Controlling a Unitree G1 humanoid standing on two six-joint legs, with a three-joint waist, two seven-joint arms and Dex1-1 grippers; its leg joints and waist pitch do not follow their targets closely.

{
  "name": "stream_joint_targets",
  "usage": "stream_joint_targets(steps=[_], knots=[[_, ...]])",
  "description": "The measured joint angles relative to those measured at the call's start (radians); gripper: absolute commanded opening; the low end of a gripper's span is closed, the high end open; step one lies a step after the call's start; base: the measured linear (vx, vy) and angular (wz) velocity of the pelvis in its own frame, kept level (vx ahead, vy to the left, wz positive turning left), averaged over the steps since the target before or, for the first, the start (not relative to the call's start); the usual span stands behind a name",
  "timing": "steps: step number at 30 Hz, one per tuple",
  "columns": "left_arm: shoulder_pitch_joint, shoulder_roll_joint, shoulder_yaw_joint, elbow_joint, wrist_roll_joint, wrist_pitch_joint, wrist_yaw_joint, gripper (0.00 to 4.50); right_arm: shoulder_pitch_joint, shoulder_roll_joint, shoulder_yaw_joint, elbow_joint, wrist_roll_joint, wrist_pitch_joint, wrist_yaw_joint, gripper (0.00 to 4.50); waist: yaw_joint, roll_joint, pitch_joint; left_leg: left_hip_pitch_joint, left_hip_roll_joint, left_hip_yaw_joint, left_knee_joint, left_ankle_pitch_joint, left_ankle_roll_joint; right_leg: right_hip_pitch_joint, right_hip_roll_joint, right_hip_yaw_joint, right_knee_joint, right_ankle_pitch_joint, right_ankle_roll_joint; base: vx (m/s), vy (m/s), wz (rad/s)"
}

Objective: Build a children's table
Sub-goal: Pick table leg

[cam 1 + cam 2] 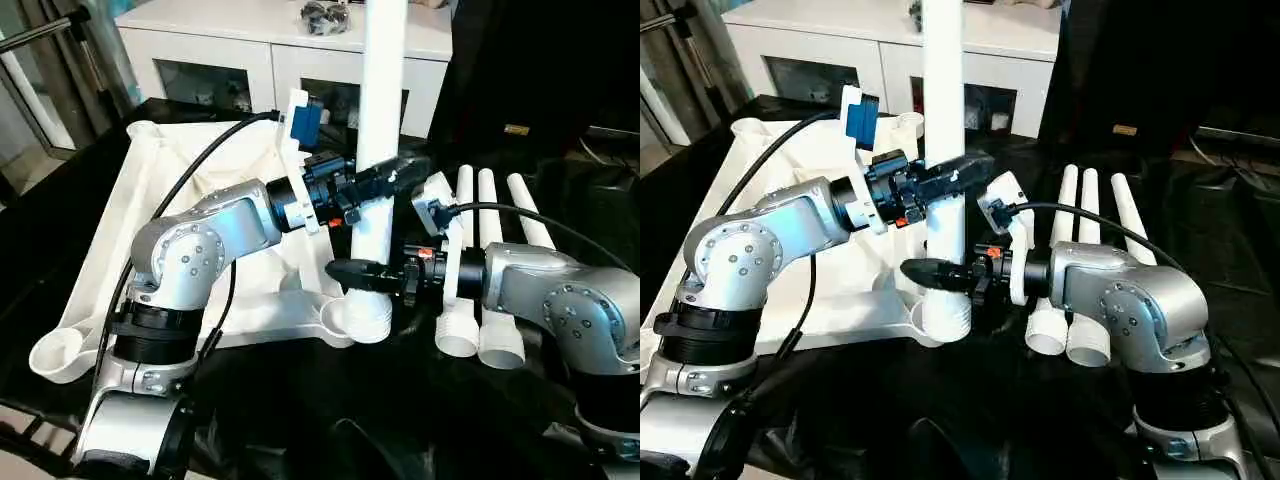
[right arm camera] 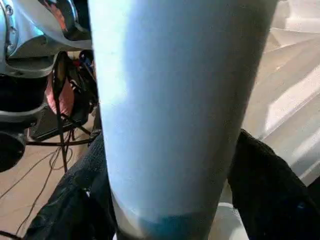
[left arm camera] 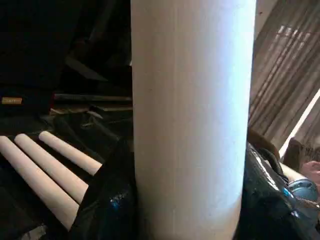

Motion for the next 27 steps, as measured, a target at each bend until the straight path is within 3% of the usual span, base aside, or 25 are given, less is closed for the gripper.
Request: stream_joint_targets(steps=[5, 7, 10, 12, 17, 27], knots=[[0.000, 0.004, -0.001, 0.001, 0.006, -0.002, -0.012, 1.84, 0.012, -0.003, 0.003, -0.004, 0.005, 0.008, -0.002, 3.12, 0.000, 0.000, 0.000, -0.001, 0.000, -0.001, 0.000, 0.001, 0.000, 0.000, 0.000, -0.001, 0.001, 0.000, 0.001, 0.000, 0.000, 0.00], [0.000, 0.004, -0.001, 0.003, 0.007, -0.005, -0.017, 1.84, 0.012, -0.008, 0.006, -0.006, 0.005, 0.011, -0.002, 2.83, 0.000, 0.000, 0.000, -0.002, 0.000, -0.001, 0.000, 0.001, 0.000, 0.000, 0.000, -0.001, 0.001, 0.000, 0.001, 0.000, 0.000, 0.00], [0.000, 0.004, -0.001, 0.004, 0.019, -0.007, -0.026, 1.84, 0.013, -0.009, 0.011, -0.009, 0.008, 0.015, -0.003, 2.83, 0.000, 0.000, 0.000, -0.002, 0.000, -0.001, 0.000, 0.001, 0.000, -0.001, 0.000, -0.001, 0.001, 0.000, 0.000, 0.000, 0.000, 0.00], [0.000, 0.004, -0.002, 0.004, 0.024, -0.007, -0.031, 1.84, 0.013, -0.010, 0.013, -0.008, 0.009, 0.020, -0.004, 2.42, 0.000, 0.000, 0.000, -0.003, 0.000, -0.001, 0.000, 0.001, 0.000, -0.001, 0.000, -0.001, 0.000, 0.000, 0.000, 0.000, 0.000, 0.00], [0.000, 0.004, -0.002, 0.007, 0.027, -0.007, -0.031, 1.84, 0.013, -0.010, 0.019, -0.010, 0.013, 0.020, -0.003, 2.04, 0.000, 0.000, 0.000, -0.004, 0.000, -0.001, 0.000, 0.001, 0.000, -0.001, 0.000, -0.002, 0.000, 0.000, 0.000, 0.000, 0.000, 0.00], [0.000, 0.004, -0.006, 0.016, 0.044, -0.006, -0.033, 1.84, 0.025, 0.018, 0.020, -0.007, 0.012, 0.018, -0.034, 1.91, 0.000, 0.000, 0.000, -0.004, 0.000, -0.001, 0.000, 0.002, -0.001, -0.001, 0.000, -0.002, 0.001, 0.000, 0.000, 0.000, 0.000, 0.00]])
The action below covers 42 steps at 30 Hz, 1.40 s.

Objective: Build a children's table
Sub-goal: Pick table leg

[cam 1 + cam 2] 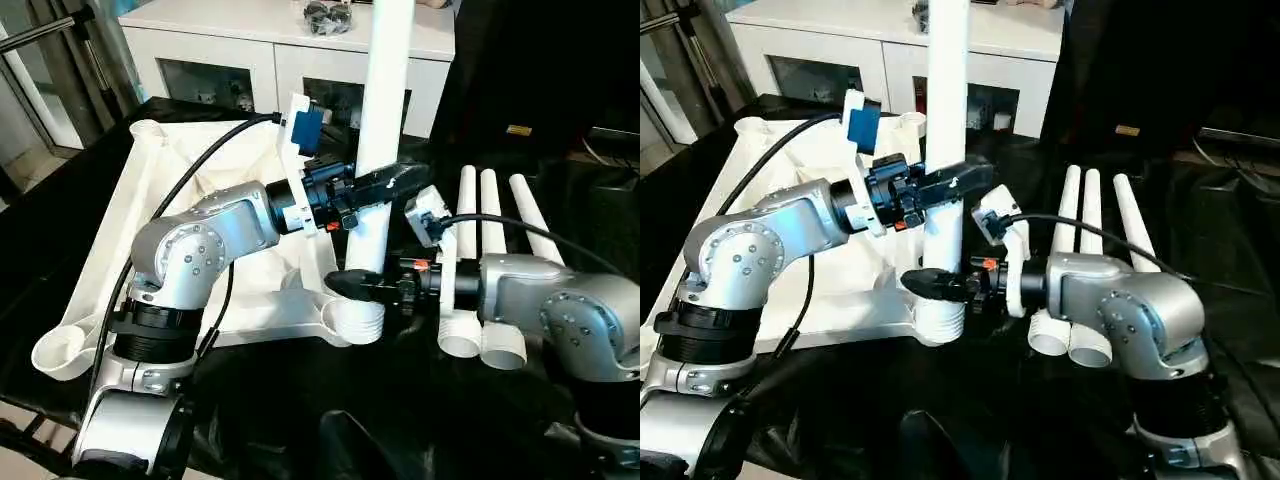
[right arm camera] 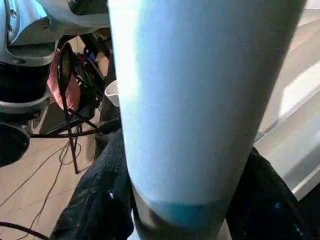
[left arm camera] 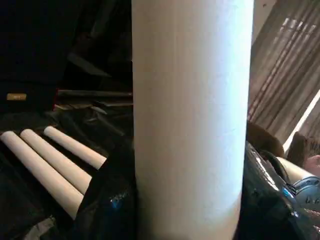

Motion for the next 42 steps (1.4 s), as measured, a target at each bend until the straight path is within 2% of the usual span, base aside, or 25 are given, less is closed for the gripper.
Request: stream_joint_targets(steps=[10, 12, 15, 20, 25, 29, 31, 36, 40, 42], knots=[[0.000, 0.001, 0.006, -0.001, 0.003, -0.006, 0.004, 1.84, 0.006, 0.028, 0.000, 0.004, -0.004, -0.023, -0.020, 1.91, 0.000, 0.000, 0.000, -0.001, 0.000, 0.000, 0.000, 0.001, 0.000, 0.000, 0.000, 0.000, 0.000, 0.000, 0.000, 0.000, 0.000, 0.00], [0.008, 0.004, 0.041, -0.029, 0.035, -0.073, 0.040, 1.84, 0.028, 0.113, -0.010, 0.012, -0.053, -0.153, -0.082, 1.91, -0.006, 0.000, 0.000, -0.001, 0.001, -0.001, 0.000, 0.002, -0.003, -0.002, 0.000, -0.001, 0.001, 0.000, -0.001, 0.000, 0.000, 0.00], [0.011, -0.018, 0.055, -0.058, 0.080, -0.162, 0.087, 1.84, 0.020, 0.135, -0.010, 0.013, -0.093, -0.248, -0.119, 1.91, 0.001, 0.000, 0.000, -0.002, 0.003, -0.001, 0.000, 0.003, -0.003, 0.000, 0.000, -0.003, 0.001, 0.000, 0.000, 0.000, 0.000, 0.00], [0.008, -0.041, 0.096, -0.067, 0.068, -0.176, 0.158, 1.84, 0.006, 0.163, -0.010, 0.023, -0.116, -0.296, -0.145, 1.91, 0.002, -0.002, -0.001, -0.004, 0.003, 0.001, 0.000, 0.007, 0.001, 0.000, 0.000, -0.002, 0.001, 0.000, 0.000, 0.000, 0.000, 0.00], [0.025, -0.008, 0.083, -0.090, 0.069, -0.151, 0.146, 1.84, 0.040, 0.195, 0.012, 0.039, -0.123, -0.348, -0.143, 1.91, 0.002, -0.007, -0.002, -0.004, 0.003, 0.000, -0.001, 0.007, 0.001, 0.001, 0.000, -0.002, 0.002, -0.001, 0.002, 0.000, 0.000, 0.00], [0.056, 0.010, 0.029, -0.091, 0.092, -0.149, 0.091, 1.84, 0.077, 0.174, 0.040, 0.045, -0.123, -0.344, -0.120, 1.91, 0.004, -0.008, -0.002, -0.004, 0.003, 0.000, -0.001, 0.007, 0.001, 0.000, 0.000, -0.002, 0.001, -0.002, 0.004, 0.000, 0.000, 0.00], [0.053, 0.031, -0.032, -0.091, 0.122, -0.156, 0.042, 1.84, 0.086, 0.136, 0.055, 0.038, -0.122, -0.318, -0.095, 1.91, 0.006, -0.008, -0.002, -0.004, 0.004, 0.001, -0.001, 0.010, 0.002, 0.000, 0.000, -0.001, 0.002, -0.002, 0.003, 0.000, 0.000, 0.00], [0.026, 0.044, -0.115, -0.061, 0.168, -0.179, -0.042, 1.84, 0.092, 0.080, 0.056, 0.006, -0.108, -0.245, -0.070, 1.91, 0.005, -0.006, -0.003, -0.004, 0.004, 0.001, -0.001, 0.010, 0.001, 0.001, 0.000, 0.000, 0.002, -0.002, 0.003, 0.000, 0.000, 0.00], [0.007, 0.039, -0.128, -0.035, 0.176, -0.188, -0.058, 1.84, 0.092, 0.063, 0.042, -0.001, -0.086, -0.213, -0.070, 1.91, 0.000, -0.005, -0.003, -0.004, 0.004, 0.000, -0.001, 0.010, 0.001, 0.003, 0.000, 0.000, 0.002, -0.003, 0.004, 0.000, 0.000, 0.00], [0.006, 0.037, -0.128, -0.028, 0.176, -0.190, -0.061, 1.84, 0.092, 0.062, 0.040, -0.001, -0.085, -0.209, -0.070, 1.91, -0.001, -0.001, -0.004, -0.004, 0.004, -0.001, -0.002, 0.011, 0.001, 0.003, 0.000, -0.001, 0.002, -0.003, 0.005, 0.000, 0.000, 0.00]])
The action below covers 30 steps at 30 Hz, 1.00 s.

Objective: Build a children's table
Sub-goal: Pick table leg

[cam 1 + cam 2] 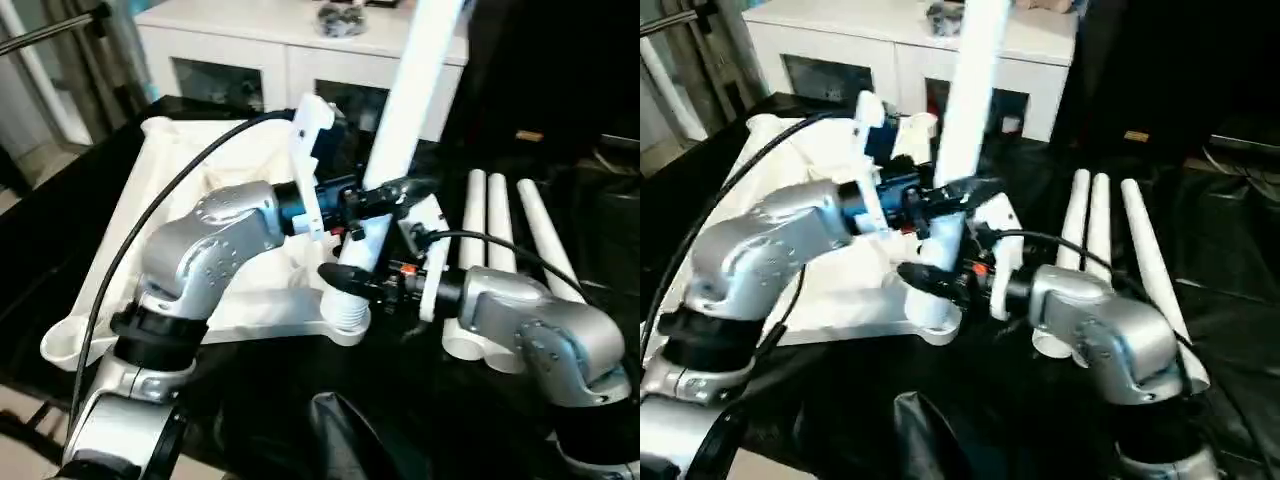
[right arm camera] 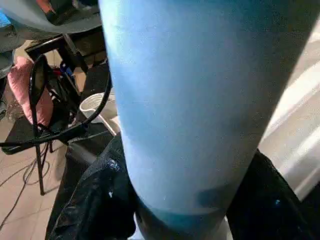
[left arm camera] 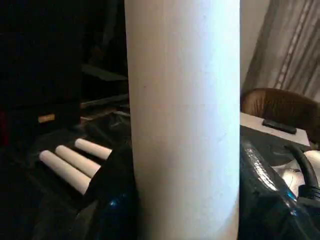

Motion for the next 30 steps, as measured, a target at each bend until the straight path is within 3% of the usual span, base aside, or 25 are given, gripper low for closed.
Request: stream_joint_targets(steps=[6, 7, 8, 12, 20, 23, 25, 27, 30], knots=[[-0.006, -0.016, 0.025, 0.022, -0.009, 0.015, 0.013, 1.84, -0.001, 0.028, -0.026, 0.002, 0.019, 0.026, -0.023, 1.91, 0.001, 0.002, -0.001, 0.000, 0.000, 0.000, 0.000, 0.000, 0.000, 0.000, 0.000, 0.000, 0.000, 0.001, -0.001, 0.000, 0.000, 0.00], [-0.008, -0.019, 0.032, 0.029, -0.013, 0.021, 0.022, 2.40, -0.001, 0.035, -0.033, 0.003, 0.025, 0.033, -0.030, 1.91, 0.001, 0.002, -0.001, 0.000, 0.000, 0.000, 0.000, 0.000, 0.000, 0.000, 0.000, 0.000, 0.000, 0.001, -0.001, 0.000, 0.000, 0.00], [-0.011, -0.021, 0.038, 0.034, -0.017, 0.026, 0.028, 2.54, -0.001, 0.039, -0.041, 0.004, 0.032, 0.039, -0.034, 1.91, 0.001, 0.002, -0.001, 0.000, 0.000, 0.000, 0.000, 0.000, 0.000, 0.000, 0.000, 0.000, 0.000, 0.001, -0.001, 0.000, 0.000, 0.00], [-0.018, -0.035, 0.077, 0.037, -0.031, 0.038, 0.067, 2.67, -0.011, 0.060, -0.077, 0.018, 0.092, 0.063, -0.034, 1.90, 0.001, 0.002, -0.001, 0.000, 0.000, 0.000, 0.000, 0.000, 0.000, 0.000, 0.000, 0.000, 0.000, 0.001, -0.002, 0.000, 0.000, 0.00], [-0.018, -0.040, 0.116, 0.037, -0.044, 0.046, 0.092, 3.40, -0.022, 0.059, -0.102, 0.021, 0.107, 0.083, -0.036, 1.89, 0.002, 0.001, -0.001, 0.000, 0.000, 0.000, 0.000, 0.000, 0.000, 0.000, 0.000, 0.000, 0.000, 0.001, -0.002, 0.000, 0.000, 0.00], [-0.018, -0.075, 0.179, 0.040, -0.060, -0.003, 0.123, 3.59, -0.023, 0.056, -0.102, 0.021, 0.116, 0.090, -0.039, 1.89, 0.002, 0.001, -0.001, -0.001, 0.000, 0.000, 0.000, 0.000, 0.000, 0.000, 0.000, 0.000, 0.000, 0.001, -0.002, 0.000, 0.000, 0.00], [-0.031, -0.112, 0.272, 0.052, -0.101, -0.060, 0.180, 3.61, -0.022, 0.050, -0.101, 0.021, 0.110, 0.088, -0.050, 1.89, 0.001, 0.001, 0.000, -0.001, 0.000, 0.000, 0.000, 0.000, 0.000, 0.000, 0.000, -0.001, -0.001, 0.002, -0.003, 0.000, 0.000, 0.00], [-0.055, -0.111, 0.363, 0.055, -0.132, -0.103, 0.236, 3.61, -0.022, 0.050, -0.102, 0.022, 0.085, 0.075, -0.070, 1.89, -0.001, 0.001, -0.001, -0.001, 0.000, 0.000, 0.000, 0.000, 0.000, 0.000, 0.000, -0.001, 0.000, 0.001, -0.002, 0.000, 0.000, 0.00], [-0.047, -0.078, 0.426, 0.029, -0.159, -0.116, 0.246, 3.61, -0.023, 0.069, -0.101, 0.053, 0.032, 0.015, -0.112, 1.89, 0.001, 0.001, -0.001, -0.001, 0.000, 0.000, 0.000, 0.000, 0.000, 0.000, 0.000, -0.001, 0.000, -0.001, 0.001, 0.000, 0.000, 0.00]])
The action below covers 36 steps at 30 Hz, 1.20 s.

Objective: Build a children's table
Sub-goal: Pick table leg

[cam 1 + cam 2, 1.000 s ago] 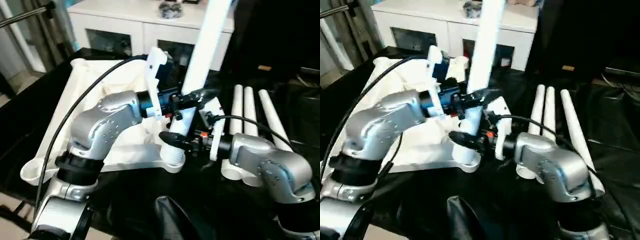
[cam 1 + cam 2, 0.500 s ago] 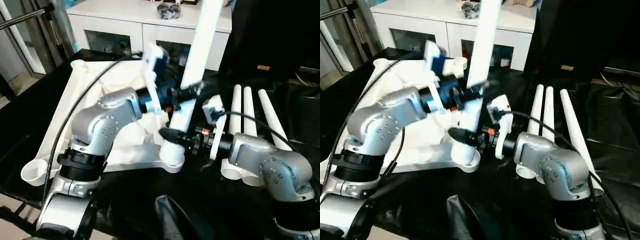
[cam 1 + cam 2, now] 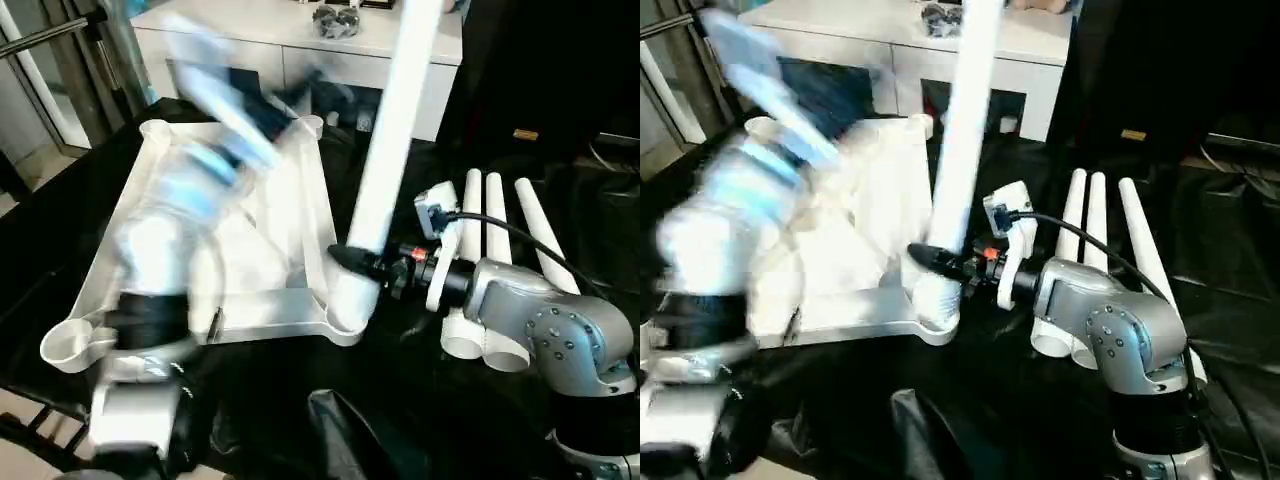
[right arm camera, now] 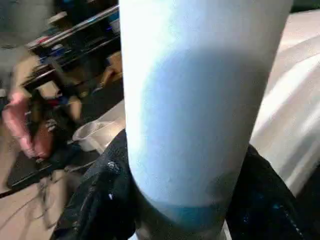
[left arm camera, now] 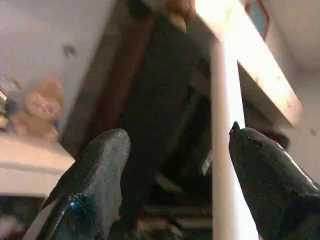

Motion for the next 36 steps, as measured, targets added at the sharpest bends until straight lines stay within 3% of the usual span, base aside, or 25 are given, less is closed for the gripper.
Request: stream_joint_targets(steps=[3, 6, 8, 10, 13, 19, 23, 36], knots=[[0.074, 0.068, -0.022, -0.059, 0.025, 0.018, -0.042, 3.61, -0.002, 0.017, 0.006, 0.048, -0.065, -0.080, -0.040, 1.89, 0.001, -0.002, 0.000, 0.001, 0.000, 0.000, 0.000, 0.000, 0.000, -0.002, 0.000, 0.000, -0.001, 0.000, 0.000, 0.000, 0.000, 0.00], [0.226, 0.242, -0.187, -0.132, 0.185, -0.006, -0.170, 3.61, -0.002, 0.020, 0.020, 0.078, -0.120, -0.166, -0.059, 1.89, -0.001, -0.004, -0.001, 0.000, 0.002, 0.001, -0.001, 0.000, 0.000, -0.004, 0.000, 0.001, 0.000, -0.002, 0.003, 0.000, 0.000, 0.00], [0.325, 0.374, -0.346, -0.157, 0.305, -0.058, -0.261, 3.61, -0.004, 0.038, 0.038, 0.099, -0.153, -0.202, -0.074, 1.89, -0.001, -0.007, -0.002, 0.002, 0.003, 0.002, -0.003, 0.000, 0.000, -0.003, 0.000, 0.001, 0.000, -0.003, 0.002, 0.000, 0.000, 0.00], [0.411, 0.427, -0.481, -0.134, 0.420, -0.126, -0.328, 3.61, -0.002, 0.043, 0.056, 0.126, -0.186, -0.238, -0.080, 1.89, 0.000, -0.010, -0.001, 0.000, 0.003, 0.004, -0.004, 0.000, 0.000, -0.004, -0.001, 0.001, 0.000, -0.003, 0.002, 0.000, 0.000, 0.00], [0.474, 0.443, -0.590, -0.083, 0.500, -0.170, -0.374, 3.61, 0.014, 0.045, 0.089, 0.147, -0.217, -0.268, -0.078, 1.89, 0.001, -0.016, -0.001, 0.000, 0.006, 0.008, -0.004, 0.000, -0.001, -0.004, 0.000, 0.001, 0.000, -0.003, 0.001, 0.000, 0.000, 0.00], [0.443, 0.476, -0.625, -0.015, 0.592, -0.236, -0.394, 3.61, 0.042, 0.041, 0.114, 0.148, -0.239, -0.301, -0.070, 1.89, -0.002, -0.017, -0.001, 0.003, 0.007, 0.010, -0.004, 0.000, -0.001, -0.003, 0.000, 0.002, 0.001, -0.003, 0.002, 0.000, 0.000, 0.00], [0.420, 0.476, -0.642, 0.080, 0.640, -0.295, -0.409, 3.23, 0.049, 0.041, 0.120, 0.147, -0.262, -0.312, -0.070, 1.89, -0.003, -0.017, -0.001, 0.003, 0.008, 0.010, -0.004, 0.001, -0.001, -0.003, 0.000, 0.002, 0.002, -0.003, 0.002, 0.000, 0.000, 0.00], [0.404, 0.479, -0.645, 0.164, 0.633, -0.314, -0.539, 2.10, 0.086, 0.058, 0.096, 0.140, -0.265, -0.320, -0.098, 1.89, -0.003, -0.013, -0.002, 0.004, 0.008, 0.010, -0.004, 0.001, -0.002, -0.003, 0.000, 0.002, 0.002, 0.000, -0.003, 0.000, 0.000, 0.00]])
